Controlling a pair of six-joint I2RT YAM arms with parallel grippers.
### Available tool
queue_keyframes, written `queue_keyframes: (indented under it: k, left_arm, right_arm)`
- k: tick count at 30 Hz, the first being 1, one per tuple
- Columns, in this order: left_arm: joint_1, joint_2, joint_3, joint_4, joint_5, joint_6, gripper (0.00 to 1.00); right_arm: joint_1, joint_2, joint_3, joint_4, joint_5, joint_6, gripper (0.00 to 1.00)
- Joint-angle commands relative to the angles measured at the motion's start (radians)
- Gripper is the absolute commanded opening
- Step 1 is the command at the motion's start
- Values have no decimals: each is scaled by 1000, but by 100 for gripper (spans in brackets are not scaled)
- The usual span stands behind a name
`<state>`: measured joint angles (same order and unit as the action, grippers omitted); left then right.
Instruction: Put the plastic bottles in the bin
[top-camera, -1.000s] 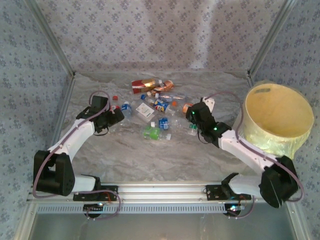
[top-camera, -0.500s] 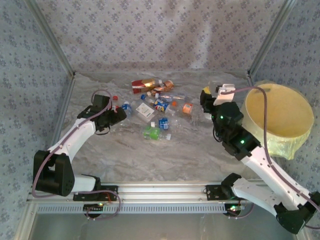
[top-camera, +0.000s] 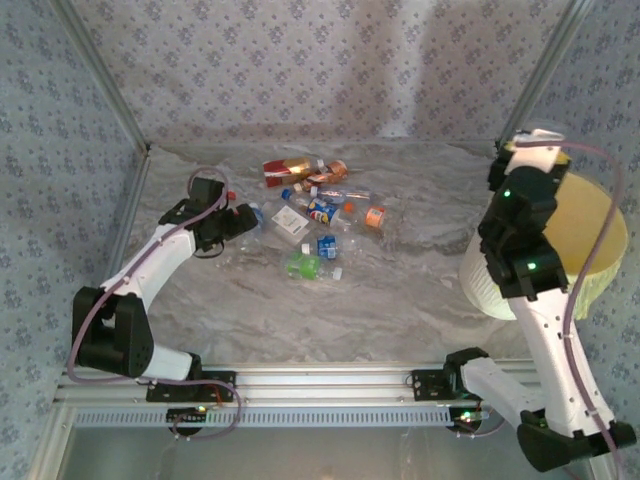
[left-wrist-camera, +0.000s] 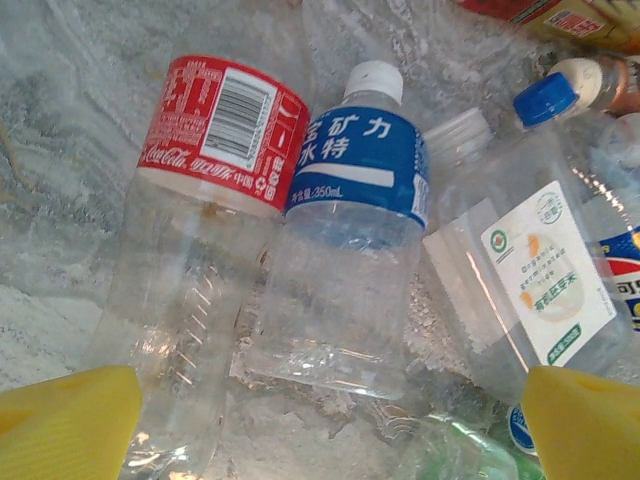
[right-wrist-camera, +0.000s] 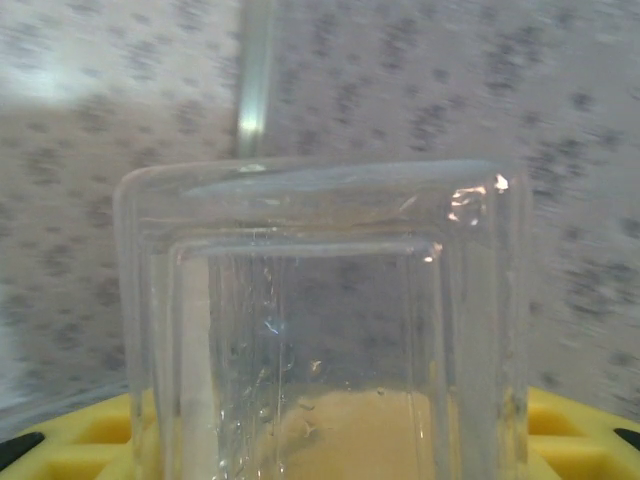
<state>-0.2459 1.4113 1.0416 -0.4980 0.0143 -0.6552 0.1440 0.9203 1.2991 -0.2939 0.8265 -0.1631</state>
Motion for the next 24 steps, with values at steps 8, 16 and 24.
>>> queue_keyframes:
  k: [8,16,24]
  left_arm:
    - [-15,15,41,-30,15,17,98]
    - [-16,20,66,-48,17,19,98]
    - [-18,26,66,-55,26,12,98]
  right_arm:
    - [-360,28,-39,-264,-122,51,45]
    - [-536,82,-98,-303,-215,117,47]
    - [-558,115,-202,-280,-142,156,51]
